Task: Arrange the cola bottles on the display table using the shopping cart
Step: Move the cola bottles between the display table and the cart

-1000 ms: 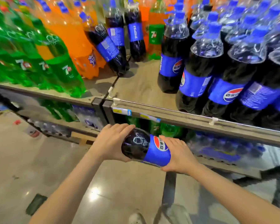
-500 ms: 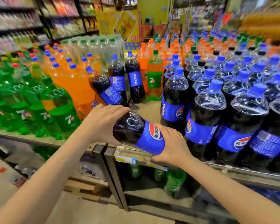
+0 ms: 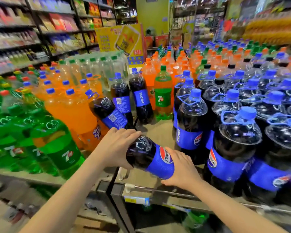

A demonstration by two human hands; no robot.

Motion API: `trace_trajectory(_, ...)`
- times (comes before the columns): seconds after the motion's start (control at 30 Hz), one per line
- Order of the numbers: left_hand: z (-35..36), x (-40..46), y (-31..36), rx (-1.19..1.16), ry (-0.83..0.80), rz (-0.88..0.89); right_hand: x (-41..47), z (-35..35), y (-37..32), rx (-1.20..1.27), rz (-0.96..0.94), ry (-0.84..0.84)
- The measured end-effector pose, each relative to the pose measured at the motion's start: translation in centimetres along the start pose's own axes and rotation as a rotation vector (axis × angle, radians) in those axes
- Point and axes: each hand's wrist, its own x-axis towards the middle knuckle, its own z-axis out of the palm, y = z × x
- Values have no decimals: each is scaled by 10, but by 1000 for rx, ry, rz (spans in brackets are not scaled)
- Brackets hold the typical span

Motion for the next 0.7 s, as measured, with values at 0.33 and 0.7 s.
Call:
trace_trajectory(0.33, 0, 24, -12, -32, 269, 123, 13, -13, -52, 192, 31, 259)
trace_trajectory(0.7, 11, 63, 64, -1212, 365, -168, -21, -38, -29, 359, 123, 448)
